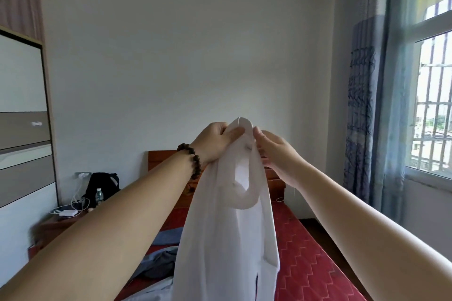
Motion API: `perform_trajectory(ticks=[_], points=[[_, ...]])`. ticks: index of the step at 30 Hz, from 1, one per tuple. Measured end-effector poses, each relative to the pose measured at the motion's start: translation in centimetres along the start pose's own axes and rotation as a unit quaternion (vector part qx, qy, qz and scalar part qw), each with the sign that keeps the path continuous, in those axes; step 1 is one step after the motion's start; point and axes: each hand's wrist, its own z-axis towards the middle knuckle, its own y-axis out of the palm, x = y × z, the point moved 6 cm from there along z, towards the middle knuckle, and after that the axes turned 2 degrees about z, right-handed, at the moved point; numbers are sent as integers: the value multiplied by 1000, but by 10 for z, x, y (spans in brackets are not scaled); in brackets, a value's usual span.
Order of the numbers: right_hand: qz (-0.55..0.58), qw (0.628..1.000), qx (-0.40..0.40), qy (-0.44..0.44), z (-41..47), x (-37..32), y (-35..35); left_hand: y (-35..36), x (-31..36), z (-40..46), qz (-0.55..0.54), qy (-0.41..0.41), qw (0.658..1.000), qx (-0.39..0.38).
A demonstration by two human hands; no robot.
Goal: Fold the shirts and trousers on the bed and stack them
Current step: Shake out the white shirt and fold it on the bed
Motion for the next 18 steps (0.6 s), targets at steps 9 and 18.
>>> perform_trajectory(ticks=[9, 18], points=[[-300, 954, -13, 7, 1, 33, 6, -26, -10, -4, 1, 4, 997, 78], [-336, 938, 79, -34, 11, 35, -11, -50, -23, -18, 106, 20, 990, 88]])
